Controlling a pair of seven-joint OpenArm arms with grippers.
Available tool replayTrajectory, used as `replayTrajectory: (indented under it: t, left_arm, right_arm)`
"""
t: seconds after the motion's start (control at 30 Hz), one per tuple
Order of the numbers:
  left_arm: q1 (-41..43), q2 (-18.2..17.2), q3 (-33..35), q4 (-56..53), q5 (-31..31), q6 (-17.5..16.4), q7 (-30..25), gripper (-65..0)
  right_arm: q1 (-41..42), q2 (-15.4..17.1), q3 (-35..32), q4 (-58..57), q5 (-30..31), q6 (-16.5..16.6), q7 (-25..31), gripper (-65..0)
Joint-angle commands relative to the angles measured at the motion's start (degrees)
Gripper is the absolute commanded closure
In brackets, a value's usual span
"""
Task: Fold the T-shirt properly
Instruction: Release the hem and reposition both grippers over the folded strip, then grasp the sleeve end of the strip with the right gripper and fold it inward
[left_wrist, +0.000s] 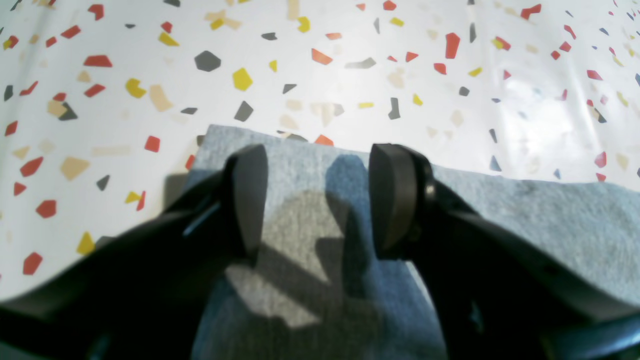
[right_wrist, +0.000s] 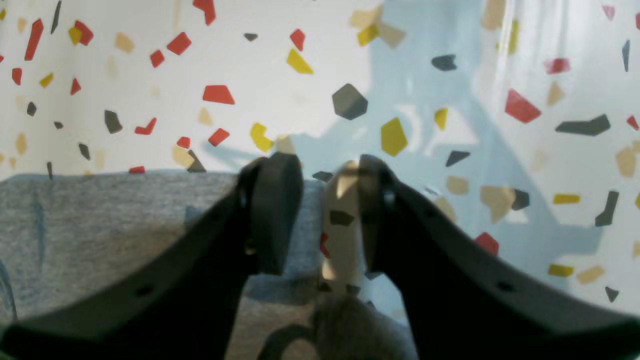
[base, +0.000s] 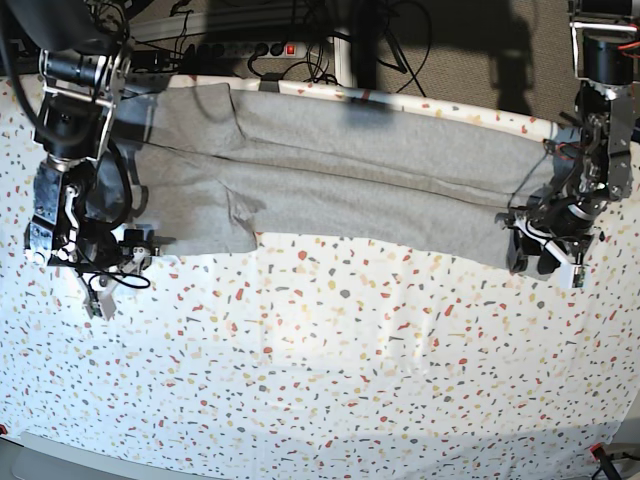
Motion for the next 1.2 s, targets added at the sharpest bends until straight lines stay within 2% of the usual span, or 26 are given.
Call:
replayTrajectory:
  t: [0.0, 0.1, 0.33, 0.53, 0.7, 0.77, 0.8, 0.87, 0.93, 1.0, 1.17]
  left_arm:
    - [-1.14, -0.85, -0.42, 1.01, -0.61, 0.00, -1.70, -32.1]
    - [-1.14, -0.83, -0.42, 1.01, -0.61, 0.00, -1.68, -32.1]
    - [-1.09, -0.85, -0.42, 1.01, -0.61, -0.02, -1.62, -32.1]
    - [-1.11, -0.83, -0.42, 1.01, -0.61, -0.02, -1.68, -32.1]
    - [-1.09, -0.83, -0.42, 1.01, -0.44, -0.02, -1.66, -32.1]
    - [-1.11, -0.83, -0.42, 1.01, -0.44, 0.00, -1.68, -32.1]
    - [-1.11, -0.83, -0.42, 1.01, -0.44, 0.00, -1.68, -32.1]
    - [-1.11, -0.83, -0.42, 1.01, -0.46, 0.00, -1.68, -32.1]
    - [-1.09, -0.83, -0.42, 1.01, -0.44, -0.02, -1.66, -32.1]
    - [-1.11, -0.83, -0.42, 1.01, -0.46, 0.00, -1.66, -32.1]
    - [-1.11, -0.83, -0.42, 1.01, -0.44, 0.00, -1.68, -32.1]
  right_arm:
    - [0.81, 0.31, 0.02, 0.37, 1.16, 0.30, -1.46, -15.8]
    - [0.83, 0.35, 0.02, 0.37, 1.27, 0.30, -1.44, -0.5]
    - [0.83, 2.67, 0.02, 2.21, 2.12, 0.30, 1.75, 0.0]
    - [0.81, 4.48, 0.02, 7.67, 10.40, 0.30, -3.80, 0.0]
    - [0.81, 4.20, 0.02, 8.07, 10.12, 0.30, -4.13, 0.0]
    - [0.79, 4.13, 0.02, 8.00, 9.88, 0.30, -6.38, 0.0]
    - [0.79, 4.15, 0.02, 7.91, 9.90, 0.30, -7.39, -5.7]
    - [0.81, 4.26, 0.02, 7.30, 9.75, 0.30, -7.06, -21.5]
    - [0.81, 4.22, 0.02, 6.16, 9.70, 0.30, -5.84, -33.2]
    - [0.81, 3.85, 0.02, 4.46, 8.28, 0.30, -4.52, -36.9]
    - [0.94, 3.61, 0.02, -1.11, 6.73, 0.30, -1.64, -36.8]
